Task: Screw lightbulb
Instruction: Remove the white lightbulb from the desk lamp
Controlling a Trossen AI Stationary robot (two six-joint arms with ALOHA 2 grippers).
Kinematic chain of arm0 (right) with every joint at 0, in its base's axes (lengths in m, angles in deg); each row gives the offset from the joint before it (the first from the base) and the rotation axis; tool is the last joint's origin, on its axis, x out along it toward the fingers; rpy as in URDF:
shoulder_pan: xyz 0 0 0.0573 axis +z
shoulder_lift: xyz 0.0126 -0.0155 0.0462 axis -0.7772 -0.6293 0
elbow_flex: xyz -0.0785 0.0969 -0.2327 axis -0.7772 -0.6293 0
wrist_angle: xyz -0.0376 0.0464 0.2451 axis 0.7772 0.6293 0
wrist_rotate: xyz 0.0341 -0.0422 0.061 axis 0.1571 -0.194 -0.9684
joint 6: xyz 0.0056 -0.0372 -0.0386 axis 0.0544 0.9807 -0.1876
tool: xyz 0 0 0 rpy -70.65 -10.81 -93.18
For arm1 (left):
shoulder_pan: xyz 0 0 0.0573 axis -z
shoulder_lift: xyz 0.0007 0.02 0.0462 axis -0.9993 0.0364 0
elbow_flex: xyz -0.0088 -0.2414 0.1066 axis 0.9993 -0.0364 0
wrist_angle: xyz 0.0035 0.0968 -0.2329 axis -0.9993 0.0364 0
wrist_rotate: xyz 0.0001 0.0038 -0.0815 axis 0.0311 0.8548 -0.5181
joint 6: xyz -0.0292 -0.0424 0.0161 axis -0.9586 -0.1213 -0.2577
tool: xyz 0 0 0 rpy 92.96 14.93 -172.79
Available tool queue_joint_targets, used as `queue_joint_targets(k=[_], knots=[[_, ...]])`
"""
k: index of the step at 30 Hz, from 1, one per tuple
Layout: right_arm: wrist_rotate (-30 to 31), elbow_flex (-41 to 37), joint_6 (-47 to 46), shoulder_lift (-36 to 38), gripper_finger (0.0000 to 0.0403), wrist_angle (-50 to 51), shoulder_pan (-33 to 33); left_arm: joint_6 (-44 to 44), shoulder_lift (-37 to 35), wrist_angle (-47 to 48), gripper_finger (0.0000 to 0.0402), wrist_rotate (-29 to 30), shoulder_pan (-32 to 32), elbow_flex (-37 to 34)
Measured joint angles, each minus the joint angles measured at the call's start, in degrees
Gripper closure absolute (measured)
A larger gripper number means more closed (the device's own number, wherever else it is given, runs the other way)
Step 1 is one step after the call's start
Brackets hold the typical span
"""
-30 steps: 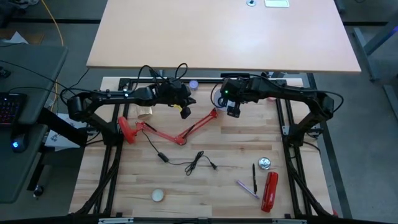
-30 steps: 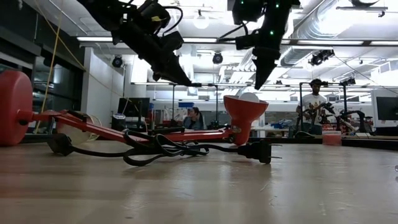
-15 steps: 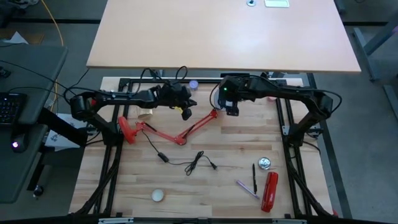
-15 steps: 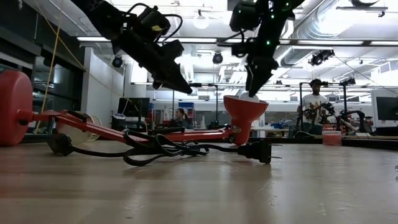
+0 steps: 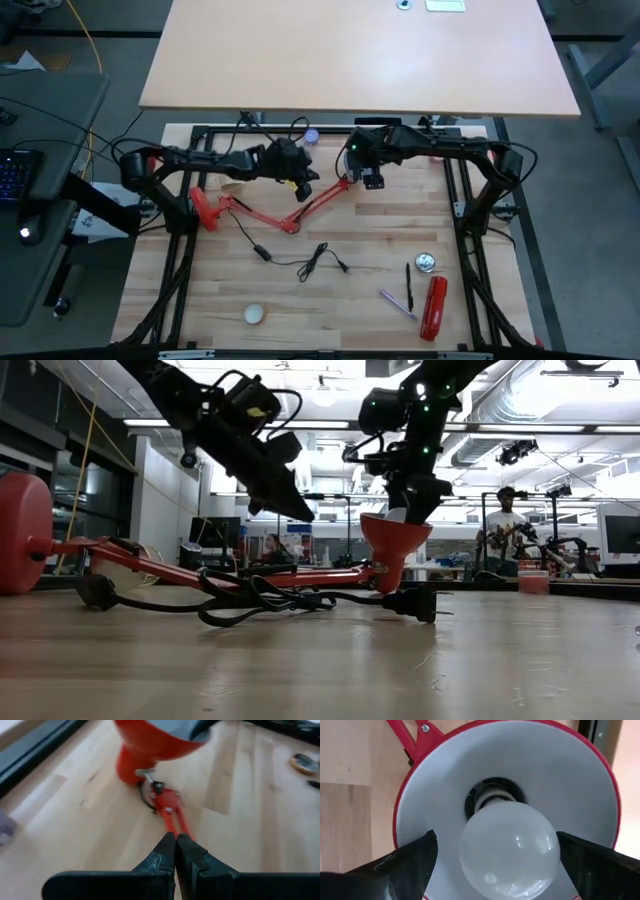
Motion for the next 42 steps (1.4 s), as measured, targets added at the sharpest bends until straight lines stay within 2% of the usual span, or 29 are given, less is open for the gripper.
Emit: queue_joint_targets(k=[4, 12, 17, 22, 26, 30, 36, 42], knots=[[0.55, 0.00, 0.04, 0.26, 0.0029, 0.26, 0.00, 1.82, -1.17, 1.74, 0.0402, -1.58, 2.57, 0.02], [0.50, 0.00, 0.04, 0.44, 0.0106, -0.25, -0.75, 2.76, -1.77, 11.67, 0.0402, -0.21, 6.27, 0.00], [-0.43, 0.00, 0.23, 0.47, 0.0127, -0.18, -1.84, 3.20, -4.00, 18.61, 0.0401, 0.17, 9.20, 0.00], [-1.62, 0.00, 0.43, 0.51, 0.0133, -0.42, -2.05, 3.33, -6.62, 21.09, 0.0402, 2.60, 11.35, 0.02], [-1.77, 0.00, 1.38, 0.52, 0.0134, -0.62, -2.05, 7.39, -6.46, 23.43, 0.0401, -0.29, 13.65, 0.02], [-1.91, 0.00, 1.48, 0.52, 0.0134, -0.71, -2.05, 11.49, -4.70, 25.09, 0.0401, 4.23, 13.85, 0.02], [-2.13, 0.00, 1.50, 0.52, 0.0135, -0.72, -2.05, 19.12, -0.28, 27.31, 0.0402, 2.67, 14.08, 0.02], [-2.25, 0.00, 1.52, 0.52, 0.0135, -0.71, -2.05, 19.09, 3.11, 26.48, 0.0402, 3.69, 14.13, 0.30]])
